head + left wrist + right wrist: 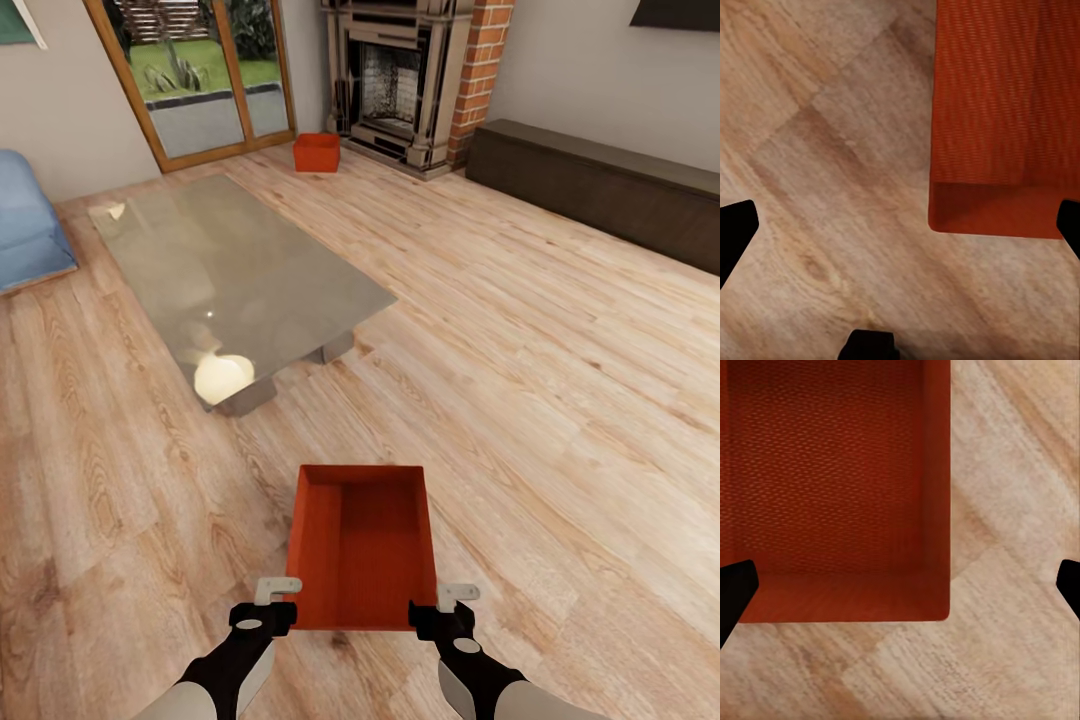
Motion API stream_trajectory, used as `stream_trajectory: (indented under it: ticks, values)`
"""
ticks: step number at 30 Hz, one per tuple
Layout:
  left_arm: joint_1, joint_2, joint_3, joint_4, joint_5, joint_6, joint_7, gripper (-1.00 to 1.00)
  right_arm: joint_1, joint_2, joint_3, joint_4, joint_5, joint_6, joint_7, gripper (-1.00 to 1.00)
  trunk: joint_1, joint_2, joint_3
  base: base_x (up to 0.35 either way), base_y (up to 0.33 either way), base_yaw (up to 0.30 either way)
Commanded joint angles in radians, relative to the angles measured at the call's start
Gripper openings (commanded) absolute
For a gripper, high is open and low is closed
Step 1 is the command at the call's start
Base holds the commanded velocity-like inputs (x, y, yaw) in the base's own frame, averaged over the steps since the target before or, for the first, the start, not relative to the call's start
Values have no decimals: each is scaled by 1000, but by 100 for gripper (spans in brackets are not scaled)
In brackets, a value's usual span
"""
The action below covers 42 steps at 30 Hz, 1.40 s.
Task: Move the two storage containers from the living room to the garage. In the garage, place one container on the floor and stack the other container on top of it (either order is fine).
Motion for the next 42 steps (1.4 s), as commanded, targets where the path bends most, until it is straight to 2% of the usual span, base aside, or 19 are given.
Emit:
stream_trajectory:
  ticks: [1,24,26,31,42]
  values:
    - [0,0,-3,-2,-3,7,4,100,-1,0,6,1,-2,-2,-5,100,4,-7,-4,0,0,0]
    - [0,-1,-4,-1,-2,8,6,100,-1,-3,4,1,-2,-6,-5,100,92,-168,-76,0,0,0]
    - [0,-1,-4,-1,-2,8,6,100,-1,-9,4,2,-4,-36,-5,100,100,-182,-82,0,0,0]
    - [0,0,-4,-1,-2,8,7,100,-1,-12,4,3,-4,-45,-5,100,119,-217,-98,0,0,0]
    - [0,0,-6,-1,-3,7,15,100,-1,-12,4,3,-4,-46,-4,100,119,-217,-98,0,0,0]
